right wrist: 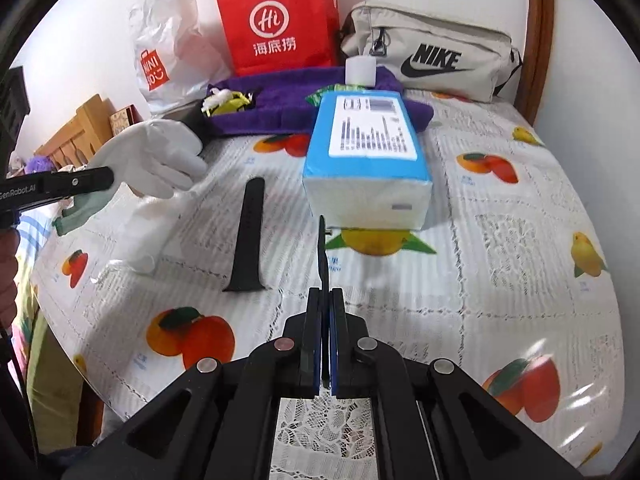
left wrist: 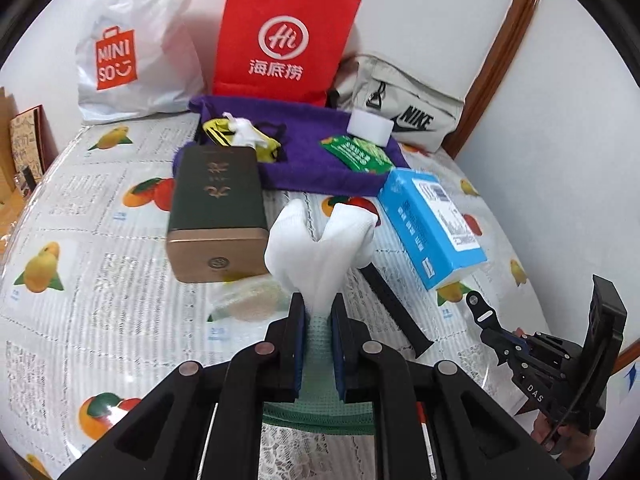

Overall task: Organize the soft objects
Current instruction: 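Carry the glove over the purple towel with the left tool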

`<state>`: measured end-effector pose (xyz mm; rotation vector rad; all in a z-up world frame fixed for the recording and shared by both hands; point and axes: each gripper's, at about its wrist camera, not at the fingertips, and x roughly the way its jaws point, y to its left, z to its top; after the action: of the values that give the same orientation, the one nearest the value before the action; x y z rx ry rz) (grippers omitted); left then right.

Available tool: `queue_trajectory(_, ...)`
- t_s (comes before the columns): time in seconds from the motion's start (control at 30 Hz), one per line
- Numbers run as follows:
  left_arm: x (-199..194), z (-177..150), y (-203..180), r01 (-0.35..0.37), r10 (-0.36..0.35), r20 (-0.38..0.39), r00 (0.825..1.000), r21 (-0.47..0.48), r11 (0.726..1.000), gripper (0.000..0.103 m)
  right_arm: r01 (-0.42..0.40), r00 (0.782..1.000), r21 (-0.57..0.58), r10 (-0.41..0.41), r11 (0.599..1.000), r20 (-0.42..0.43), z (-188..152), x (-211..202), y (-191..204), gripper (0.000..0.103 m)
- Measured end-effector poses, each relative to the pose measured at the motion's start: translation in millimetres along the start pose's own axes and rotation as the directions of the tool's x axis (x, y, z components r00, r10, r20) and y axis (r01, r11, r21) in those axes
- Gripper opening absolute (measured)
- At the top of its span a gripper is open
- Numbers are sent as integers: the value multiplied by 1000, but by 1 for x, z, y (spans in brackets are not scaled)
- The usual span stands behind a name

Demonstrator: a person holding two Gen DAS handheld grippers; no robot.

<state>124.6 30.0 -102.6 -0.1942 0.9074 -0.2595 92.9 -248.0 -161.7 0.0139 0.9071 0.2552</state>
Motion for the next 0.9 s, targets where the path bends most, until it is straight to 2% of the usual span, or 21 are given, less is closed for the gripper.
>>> queue_trajectory(0.57, -52, 11, 0, -6, 7, 88, 996, -11, 1000, 12, -31, 996, 40, 27, 999, 86, 22, -46, 6, 3)
queue_trajectory(0.9, -68, 33, 2, -5, 8, 138, 990, -25, 1000, 12, -22, 993, 31, 19, 999, 117, 45, -59, 10, 3)
